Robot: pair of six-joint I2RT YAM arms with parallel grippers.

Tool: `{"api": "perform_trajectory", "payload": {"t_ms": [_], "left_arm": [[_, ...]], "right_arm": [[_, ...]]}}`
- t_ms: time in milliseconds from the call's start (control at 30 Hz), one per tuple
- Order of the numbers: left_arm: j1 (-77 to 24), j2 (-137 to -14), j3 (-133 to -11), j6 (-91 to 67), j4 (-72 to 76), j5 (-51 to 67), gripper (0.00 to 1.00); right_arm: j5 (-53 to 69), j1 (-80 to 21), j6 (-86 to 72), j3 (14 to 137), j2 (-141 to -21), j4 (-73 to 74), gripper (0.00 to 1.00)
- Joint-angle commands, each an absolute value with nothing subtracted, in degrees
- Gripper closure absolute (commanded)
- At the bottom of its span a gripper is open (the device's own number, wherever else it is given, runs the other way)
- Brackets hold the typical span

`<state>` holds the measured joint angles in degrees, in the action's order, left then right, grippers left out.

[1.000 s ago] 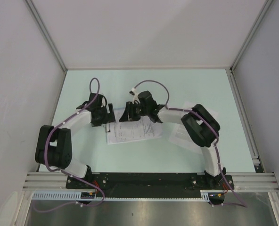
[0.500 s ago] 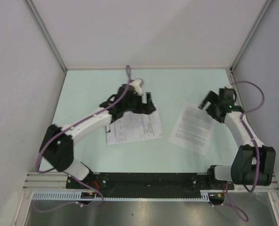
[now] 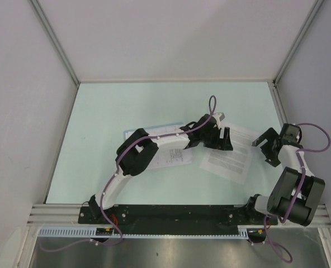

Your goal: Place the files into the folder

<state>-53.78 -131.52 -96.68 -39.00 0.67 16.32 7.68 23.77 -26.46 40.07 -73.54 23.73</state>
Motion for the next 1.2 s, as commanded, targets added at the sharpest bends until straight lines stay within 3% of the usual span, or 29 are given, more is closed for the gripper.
{"api": "perform_trajectory", "payload": {"t_ms": [0,367,900,1167], "left_arm": [[-53.44,-133.32,-100.46,-44.20,-2.28,15.03,0.12],[-53.35,-133.77,-97.74,-49.57,-4.84,17.05,0.12],[-53.26,-132.89,-98.96,-46.41,-6.59,19.51,0.11],[-52.38,-133.77,-98.96,-45.18,-7.56,21.36,0.11]], "right_arm": [[8.96,21.36,-23.73,40.08,-75.84,19.87,0.03],[9.93,10.03,-27.86,39.64,-84.11,13.02,0.04],[28.80,9.49,-27.15,38.59,-78.75,-2.70,0.10],[35.68,9.58,-26.90,37.88,-84.46,-12.48,0.05]]}}
